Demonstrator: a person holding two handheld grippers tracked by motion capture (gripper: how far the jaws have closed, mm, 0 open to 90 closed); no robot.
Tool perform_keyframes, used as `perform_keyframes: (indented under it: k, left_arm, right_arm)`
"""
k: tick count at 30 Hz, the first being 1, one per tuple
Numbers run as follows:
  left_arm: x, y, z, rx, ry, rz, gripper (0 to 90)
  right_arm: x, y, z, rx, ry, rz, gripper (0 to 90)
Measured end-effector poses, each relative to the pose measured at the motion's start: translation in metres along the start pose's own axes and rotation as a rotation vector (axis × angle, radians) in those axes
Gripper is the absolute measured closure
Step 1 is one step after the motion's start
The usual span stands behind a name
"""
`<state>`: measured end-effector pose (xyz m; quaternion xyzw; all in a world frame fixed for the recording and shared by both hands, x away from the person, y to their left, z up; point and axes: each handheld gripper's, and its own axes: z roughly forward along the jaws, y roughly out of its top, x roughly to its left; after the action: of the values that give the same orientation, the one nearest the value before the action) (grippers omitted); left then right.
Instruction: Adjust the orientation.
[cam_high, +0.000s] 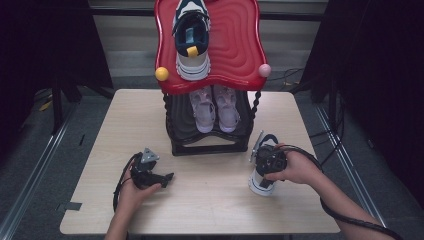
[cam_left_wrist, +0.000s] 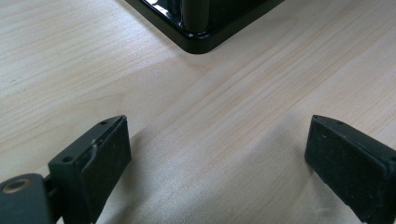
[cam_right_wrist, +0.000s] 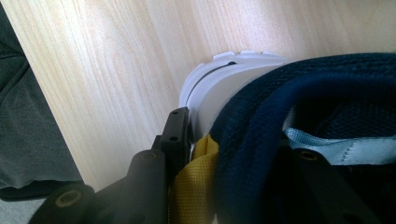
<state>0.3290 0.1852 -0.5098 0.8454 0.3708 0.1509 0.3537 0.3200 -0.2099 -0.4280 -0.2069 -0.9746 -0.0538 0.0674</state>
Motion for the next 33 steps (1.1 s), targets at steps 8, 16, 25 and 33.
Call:
perform_keyframes:
  k: [8,16,25,33]
  left_arm:
    - [0.0,0.0,0.0,-0.003,-0.006,-0.005,6.5]
    - [0.0,0.0,0.0,-0.003,-0.006,-0.006,6.5]
    - [0.0,0.0,0.0,-0.004,-0.003,-0.003,6.5]
    - [0.0,0.0,0.0,-0.004,-0.002,-0.004,6.4]
  right_arm:
    - [0.0,0.003,0.001,0.021,0.001,-0.002,65.9]
    - [0.002,0.002,0.0,0.018,0.017,0.006,72.5]
    - [0.002,-0.003,-0.02,-0.006,-0.001,-0.015,74.0]
    - [0.011,-0.001,-0.049,0.018,0.004,-0.033,74.0]
